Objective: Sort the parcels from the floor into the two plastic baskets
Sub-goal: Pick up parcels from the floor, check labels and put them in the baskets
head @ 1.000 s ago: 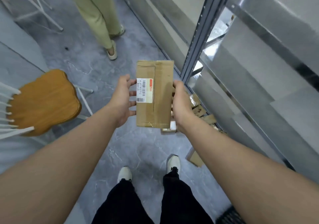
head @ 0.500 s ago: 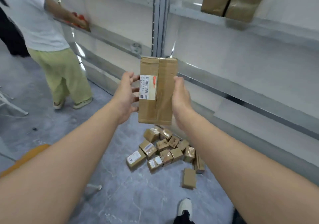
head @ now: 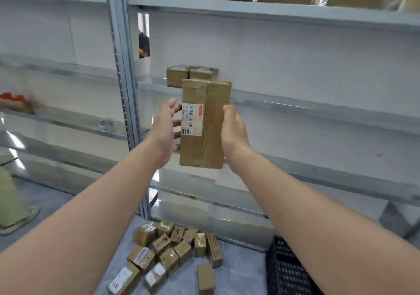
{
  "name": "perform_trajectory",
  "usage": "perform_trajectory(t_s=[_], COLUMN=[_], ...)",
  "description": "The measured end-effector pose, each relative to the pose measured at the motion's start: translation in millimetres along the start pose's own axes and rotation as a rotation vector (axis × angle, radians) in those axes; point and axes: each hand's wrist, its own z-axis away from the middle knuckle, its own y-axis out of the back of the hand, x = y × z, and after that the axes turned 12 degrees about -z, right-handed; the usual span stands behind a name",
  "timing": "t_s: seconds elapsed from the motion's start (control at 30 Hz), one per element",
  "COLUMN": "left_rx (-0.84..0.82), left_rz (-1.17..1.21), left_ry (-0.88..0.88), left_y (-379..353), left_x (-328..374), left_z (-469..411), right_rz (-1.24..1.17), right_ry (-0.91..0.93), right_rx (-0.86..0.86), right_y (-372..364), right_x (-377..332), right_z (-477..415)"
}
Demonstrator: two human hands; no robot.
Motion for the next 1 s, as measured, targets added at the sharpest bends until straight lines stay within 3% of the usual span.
perform_trajectory(t_s=[0.37,0.6,1.0], left_rx=[-0.236,-0.412,-0.717], left_rz=[0.019,0.033,-0.008], left_ry=[-0.051,-0.009,0.077], left_y=[-207,-355,-564], left_x=[45,39,6], left_z=[33,71,93], right_rz=[0.021,0.062,0.117], right_ry=[0.054,0.054,0.018], right_rx=[0.237,0.398,0.710], right_y=[204,368,559], right_x=[-63,-72,-68], right_z=[-3,13,29])
